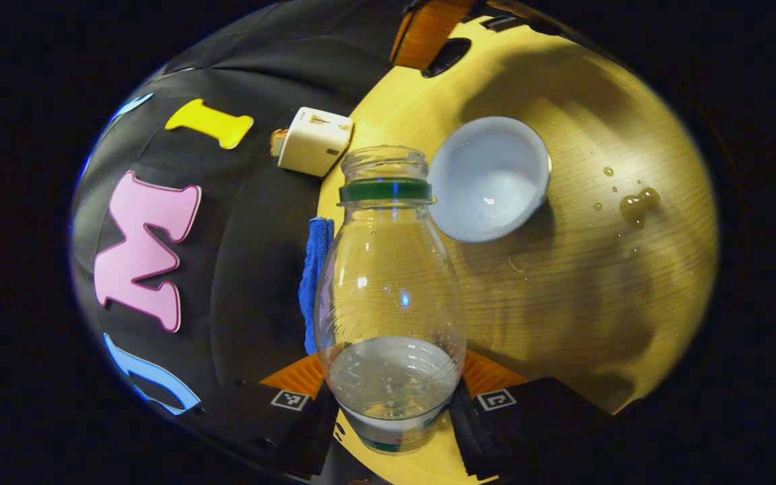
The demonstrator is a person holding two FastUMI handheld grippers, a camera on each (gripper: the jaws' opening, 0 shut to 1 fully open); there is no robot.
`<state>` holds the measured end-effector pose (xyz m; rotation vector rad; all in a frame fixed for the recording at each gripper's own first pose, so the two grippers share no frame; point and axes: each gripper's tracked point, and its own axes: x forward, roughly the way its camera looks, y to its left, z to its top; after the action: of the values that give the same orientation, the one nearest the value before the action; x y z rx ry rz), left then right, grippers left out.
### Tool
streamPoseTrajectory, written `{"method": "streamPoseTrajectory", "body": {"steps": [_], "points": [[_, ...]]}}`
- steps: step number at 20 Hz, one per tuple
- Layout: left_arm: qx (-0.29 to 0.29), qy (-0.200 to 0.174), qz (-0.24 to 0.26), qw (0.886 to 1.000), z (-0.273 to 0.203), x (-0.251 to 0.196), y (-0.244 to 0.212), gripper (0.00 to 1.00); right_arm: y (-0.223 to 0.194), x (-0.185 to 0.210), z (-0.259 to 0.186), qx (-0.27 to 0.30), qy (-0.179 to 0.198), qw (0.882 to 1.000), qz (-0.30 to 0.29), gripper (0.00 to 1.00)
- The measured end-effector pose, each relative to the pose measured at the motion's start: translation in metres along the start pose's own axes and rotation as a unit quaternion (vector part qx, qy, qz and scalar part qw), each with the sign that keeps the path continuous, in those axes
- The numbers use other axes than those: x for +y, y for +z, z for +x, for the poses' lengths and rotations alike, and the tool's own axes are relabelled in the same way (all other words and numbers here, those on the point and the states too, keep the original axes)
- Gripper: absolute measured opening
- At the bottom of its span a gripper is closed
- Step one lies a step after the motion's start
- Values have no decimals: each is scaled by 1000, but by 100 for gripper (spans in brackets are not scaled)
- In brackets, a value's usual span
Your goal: Open the teacup lid with one hand, grasp the water bottle and pour water into the teacup with the other hand; after pouring, place the water bottle on the coaster and then close the teacup lid.
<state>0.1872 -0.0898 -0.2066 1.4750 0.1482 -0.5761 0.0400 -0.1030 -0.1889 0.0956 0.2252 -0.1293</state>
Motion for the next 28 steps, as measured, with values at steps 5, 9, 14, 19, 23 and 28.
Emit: {"method": "streamPoseTrajectory", "body": {"steps": [5, 9, 14, 19, 23, 28], "points": [[4, -23, 75, 997, 8, 3, 7, 75, -4, 0, -5, 1, 1, 1000, -3, 25], [9, -31, 118, 993, 10, 10, 8, 75, -8, 0, -7, 10, 2, 1000, 11, 26], [28, -43, 159, 986, 11, 16, 4, 75, -9, 1, -10, 10, 0, 999, 37, 25], [41, -53, 189, 980, 12, 17, -1, 75, -12, 8, -11, 11, 12, 1000, 25, 25], [47, -59, 223, 972, 11, 23, 0, 75, -10, 12, -12, 8, 18, 999, 28, 25], [64, -58, 245, 966, 11, 26, -5, 75, -9, 10, -12, 5, 18, 999, 32, 25]]}}
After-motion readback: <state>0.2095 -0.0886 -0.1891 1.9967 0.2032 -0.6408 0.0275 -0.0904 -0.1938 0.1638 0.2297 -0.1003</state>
